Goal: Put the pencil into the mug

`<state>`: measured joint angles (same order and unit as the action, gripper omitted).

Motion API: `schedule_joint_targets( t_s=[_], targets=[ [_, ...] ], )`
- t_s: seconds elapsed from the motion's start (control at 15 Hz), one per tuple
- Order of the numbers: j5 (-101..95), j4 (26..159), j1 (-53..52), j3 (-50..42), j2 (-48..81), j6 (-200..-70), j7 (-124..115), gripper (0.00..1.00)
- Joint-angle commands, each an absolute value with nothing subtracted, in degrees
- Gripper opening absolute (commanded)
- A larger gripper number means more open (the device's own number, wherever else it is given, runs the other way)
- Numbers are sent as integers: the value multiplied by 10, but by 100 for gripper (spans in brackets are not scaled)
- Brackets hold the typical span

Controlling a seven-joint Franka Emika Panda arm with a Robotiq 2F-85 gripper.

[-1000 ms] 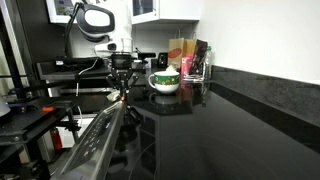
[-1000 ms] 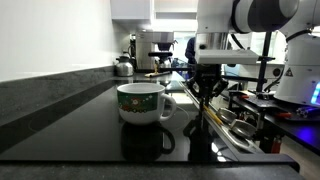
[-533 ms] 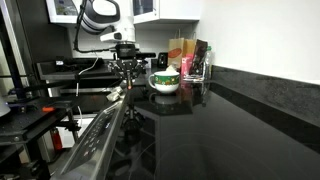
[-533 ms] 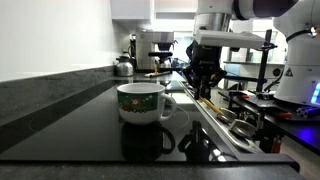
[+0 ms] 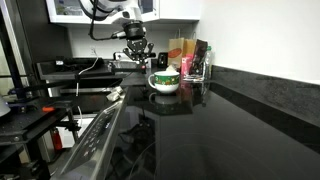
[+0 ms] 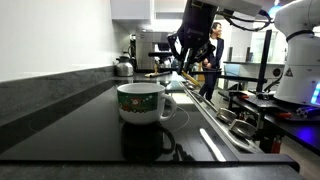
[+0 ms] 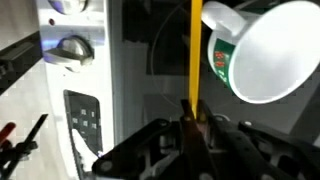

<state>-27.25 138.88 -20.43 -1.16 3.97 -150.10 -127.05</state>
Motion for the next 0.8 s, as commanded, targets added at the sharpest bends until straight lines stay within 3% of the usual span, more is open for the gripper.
schedule_joint_targets(
  t_s=[0.0,0.73],
  targets=[
    [-377,1348,-182,20,40,-1460,-1375,3],
    [-583,1222,-164,65,67,-1266,-1489,3]
  ],
)
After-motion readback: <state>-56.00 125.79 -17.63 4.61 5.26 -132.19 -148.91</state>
